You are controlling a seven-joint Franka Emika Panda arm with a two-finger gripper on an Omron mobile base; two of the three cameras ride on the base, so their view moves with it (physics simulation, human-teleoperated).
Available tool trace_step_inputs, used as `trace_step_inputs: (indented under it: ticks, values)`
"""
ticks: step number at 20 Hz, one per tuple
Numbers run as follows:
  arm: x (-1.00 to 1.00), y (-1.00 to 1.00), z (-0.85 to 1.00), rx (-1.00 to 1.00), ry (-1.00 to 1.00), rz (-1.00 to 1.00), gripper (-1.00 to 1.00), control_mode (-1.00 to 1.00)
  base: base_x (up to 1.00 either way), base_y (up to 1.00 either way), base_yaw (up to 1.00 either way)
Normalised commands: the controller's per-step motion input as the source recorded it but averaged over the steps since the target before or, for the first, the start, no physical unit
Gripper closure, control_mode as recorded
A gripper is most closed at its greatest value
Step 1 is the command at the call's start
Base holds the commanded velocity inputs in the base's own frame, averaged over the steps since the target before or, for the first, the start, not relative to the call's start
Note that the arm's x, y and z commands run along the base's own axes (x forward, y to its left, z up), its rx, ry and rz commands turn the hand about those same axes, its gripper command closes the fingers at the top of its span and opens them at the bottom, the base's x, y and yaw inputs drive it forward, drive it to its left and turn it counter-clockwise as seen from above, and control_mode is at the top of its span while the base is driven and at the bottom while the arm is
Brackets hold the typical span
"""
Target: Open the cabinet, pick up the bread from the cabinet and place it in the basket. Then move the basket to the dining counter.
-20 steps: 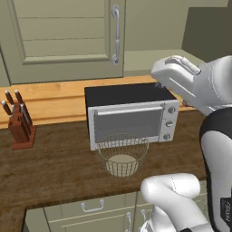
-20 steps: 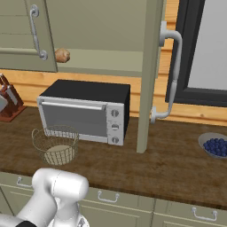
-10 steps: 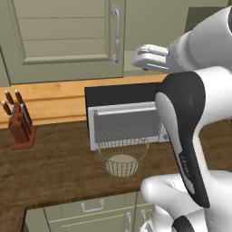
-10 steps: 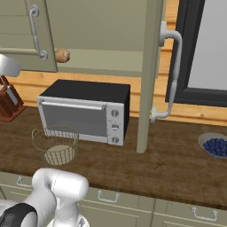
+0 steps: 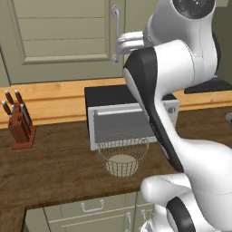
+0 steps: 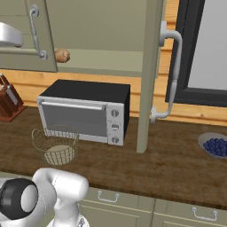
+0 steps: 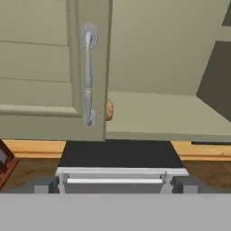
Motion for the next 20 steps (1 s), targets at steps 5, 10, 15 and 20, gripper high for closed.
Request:
trace_step_inputs:
  ticks: [5,10,15,20]
  values:
    - [0.80,0.15,0.00,-0.10,-0.04,0.08,-1.00,-1.00,0.00,0.00,0.00]
    - [0.66,0.00,0.00,-0.01,0.05,0.02,-1.00,-1.00,0.00,0.00,0.00]
    - [0.53,0.09,0.00,0.00,0.05,0.00,-1.00,-1.00,0.00,0.00,0.00]
    - [0.87,0.05,0.00,0.00,0.00,0.00,-1.00,-1.00,0.00,0.00,0.00]
